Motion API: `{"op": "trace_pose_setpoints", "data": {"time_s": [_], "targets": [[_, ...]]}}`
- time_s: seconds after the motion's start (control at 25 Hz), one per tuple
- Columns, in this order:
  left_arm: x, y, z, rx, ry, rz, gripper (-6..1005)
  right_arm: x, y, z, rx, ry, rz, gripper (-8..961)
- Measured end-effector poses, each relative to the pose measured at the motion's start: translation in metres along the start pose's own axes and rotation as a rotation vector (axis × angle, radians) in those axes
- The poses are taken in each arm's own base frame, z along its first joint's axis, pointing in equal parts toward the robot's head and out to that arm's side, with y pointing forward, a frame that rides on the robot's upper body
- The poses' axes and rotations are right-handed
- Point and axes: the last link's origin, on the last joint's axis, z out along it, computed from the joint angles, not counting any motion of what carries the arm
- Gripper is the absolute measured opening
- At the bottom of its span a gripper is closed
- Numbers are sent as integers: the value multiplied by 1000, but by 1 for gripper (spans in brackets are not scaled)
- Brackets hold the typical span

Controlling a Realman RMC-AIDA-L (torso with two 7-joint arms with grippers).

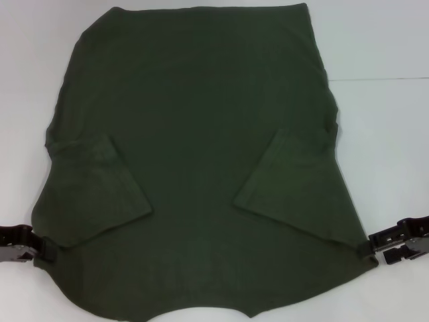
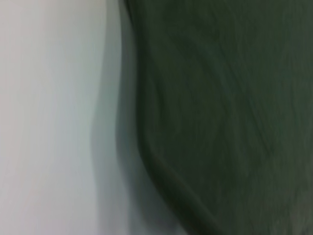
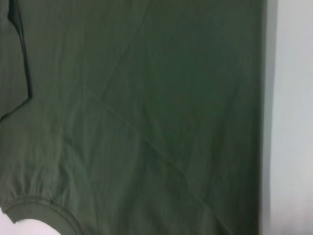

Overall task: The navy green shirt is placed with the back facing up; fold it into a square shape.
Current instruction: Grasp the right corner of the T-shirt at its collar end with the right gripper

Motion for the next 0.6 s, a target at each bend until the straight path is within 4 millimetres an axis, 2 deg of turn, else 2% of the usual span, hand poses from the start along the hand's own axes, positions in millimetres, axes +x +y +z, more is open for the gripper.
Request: {"op": "trace_pose_setpoints", "data": {"time_s": [0.6], "targets": [[-1, 1, 0, -3, -3, -3, 45, -1, 5, 10, -7, -3, -19, 841]]}}
